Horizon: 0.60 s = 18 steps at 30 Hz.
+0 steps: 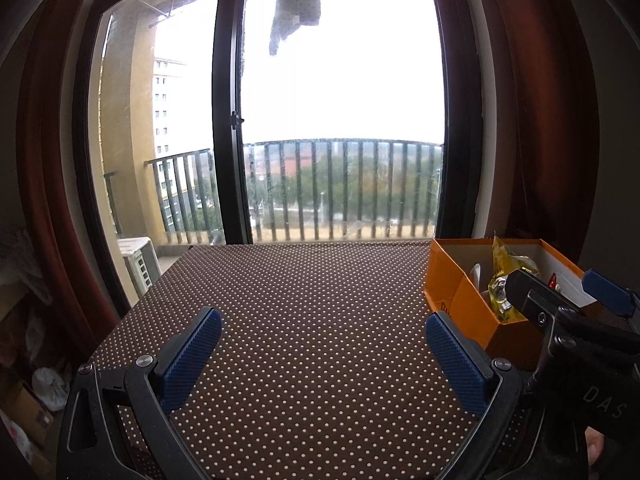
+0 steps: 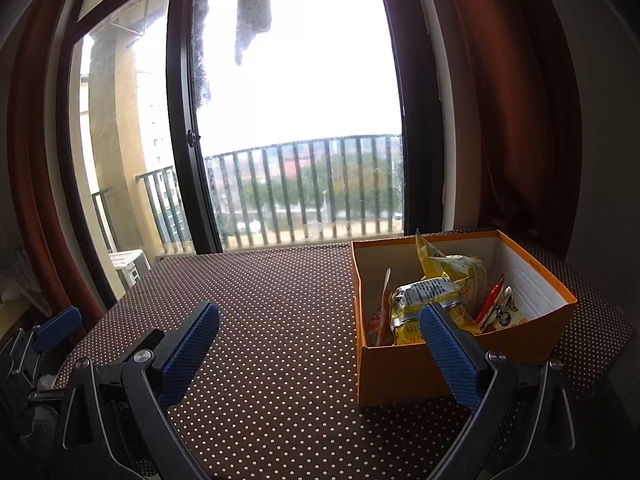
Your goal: Organize snacks
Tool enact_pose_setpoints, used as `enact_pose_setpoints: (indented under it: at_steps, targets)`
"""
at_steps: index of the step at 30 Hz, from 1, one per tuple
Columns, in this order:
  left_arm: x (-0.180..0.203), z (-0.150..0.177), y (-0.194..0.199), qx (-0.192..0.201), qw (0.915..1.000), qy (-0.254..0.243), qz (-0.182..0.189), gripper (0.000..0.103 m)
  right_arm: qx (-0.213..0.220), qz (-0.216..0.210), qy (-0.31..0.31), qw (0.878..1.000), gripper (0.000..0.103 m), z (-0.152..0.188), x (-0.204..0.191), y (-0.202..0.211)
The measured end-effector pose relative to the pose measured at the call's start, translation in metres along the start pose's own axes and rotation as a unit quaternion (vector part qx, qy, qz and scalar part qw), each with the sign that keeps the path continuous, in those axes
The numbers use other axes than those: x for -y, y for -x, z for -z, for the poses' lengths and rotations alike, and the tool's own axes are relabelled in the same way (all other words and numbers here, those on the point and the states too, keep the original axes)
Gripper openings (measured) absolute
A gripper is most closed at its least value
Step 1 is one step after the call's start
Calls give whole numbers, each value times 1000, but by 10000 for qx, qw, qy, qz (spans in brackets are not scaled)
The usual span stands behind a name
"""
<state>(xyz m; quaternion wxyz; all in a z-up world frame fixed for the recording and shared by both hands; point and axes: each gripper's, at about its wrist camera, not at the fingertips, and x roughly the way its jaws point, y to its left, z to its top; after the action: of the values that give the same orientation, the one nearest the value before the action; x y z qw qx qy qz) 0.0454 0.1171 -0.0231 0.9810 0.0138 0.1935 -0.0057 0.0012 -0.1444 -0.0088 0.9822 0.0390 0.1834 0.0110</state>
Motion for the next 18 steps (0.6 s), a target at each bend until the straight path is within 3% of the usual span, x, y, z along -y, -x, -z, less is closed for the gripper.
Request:
enact_pose_setpoints:
  at_steps: [18]
  targets:
    - [2, -3, 0, -2, 10000, 22, -50, 102, 59, 66, -46, 10000, 101, -3, 12, 2]
